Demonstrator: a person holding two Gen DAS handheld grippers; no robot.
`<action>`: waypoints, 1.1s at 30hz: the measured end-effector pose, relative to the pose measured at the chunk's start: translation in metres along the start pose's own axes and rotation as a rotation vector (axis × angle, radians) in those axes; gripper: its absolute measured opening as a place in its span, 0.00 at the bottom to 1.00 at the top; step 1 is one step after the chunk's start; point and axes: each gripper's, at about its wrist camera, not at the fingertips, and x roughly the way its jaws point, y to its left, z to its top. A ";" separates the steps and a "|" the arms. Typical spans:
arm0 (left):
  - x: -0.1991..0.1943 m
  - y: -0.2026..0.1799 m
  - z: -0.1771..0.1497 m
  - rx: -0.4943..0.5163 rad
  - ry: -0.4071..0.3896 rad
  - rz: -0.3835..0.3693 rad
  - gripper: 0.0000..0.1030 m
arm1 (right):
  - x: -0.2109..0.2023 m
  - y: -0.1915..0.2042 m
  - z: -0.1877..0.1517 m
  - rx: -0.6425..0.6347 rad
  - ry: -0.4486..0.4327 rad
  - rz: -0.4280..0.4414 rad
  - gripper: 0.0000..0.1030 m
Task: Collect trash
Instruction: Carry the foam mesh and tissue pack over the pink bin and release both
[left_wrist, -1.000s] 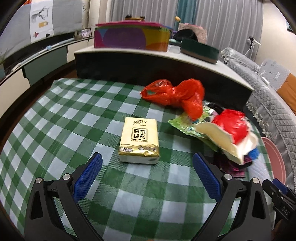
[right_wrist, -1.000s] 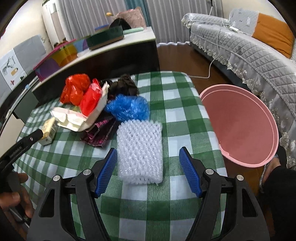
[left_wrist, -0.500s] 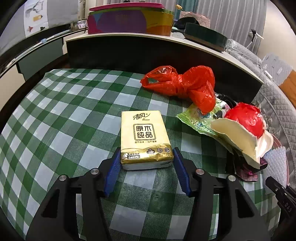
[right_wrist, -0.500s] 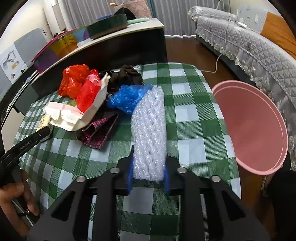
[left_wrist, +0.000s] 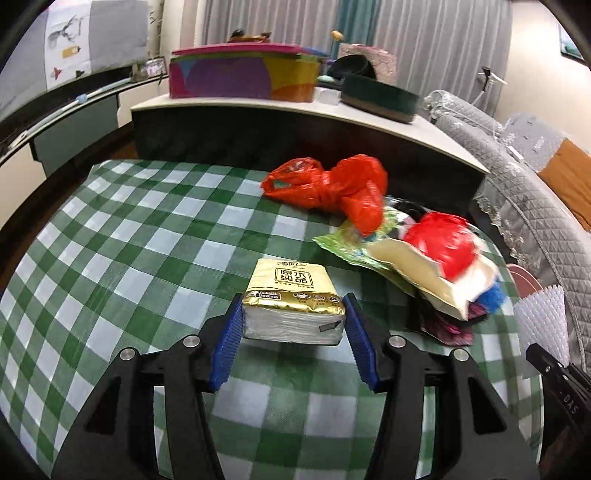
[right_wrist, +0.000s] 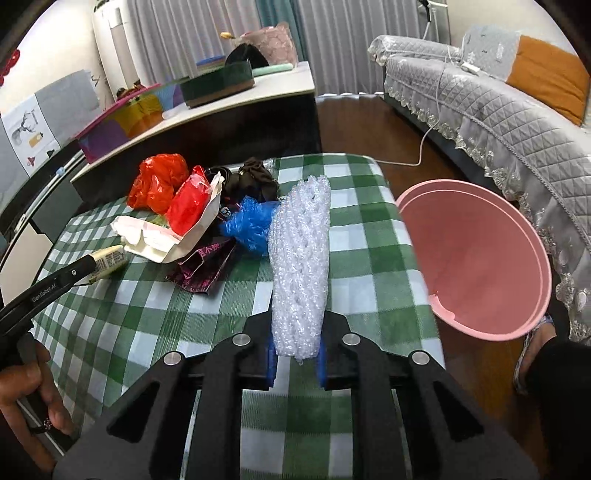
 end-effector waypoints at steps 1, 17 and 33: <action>-0.004 -0.003 -0.001 0.009 -0.006 -0.004 0.51 | -0.004 -0.001 -0.002 -0.003 -0.007 -0.001 0.16; -0.056 -0.062 -0.005 0.114 -0.122 -0.092 0.51 | -0.063 -0.063 -0.008 0.068 -0.136 -0.084 0.16; -0.091 -0.099 -0.006 0.183 -0.195 -0.177 0.50 | -0.086 -0.102 0.005 0.143 -0.202 -0.129 0.16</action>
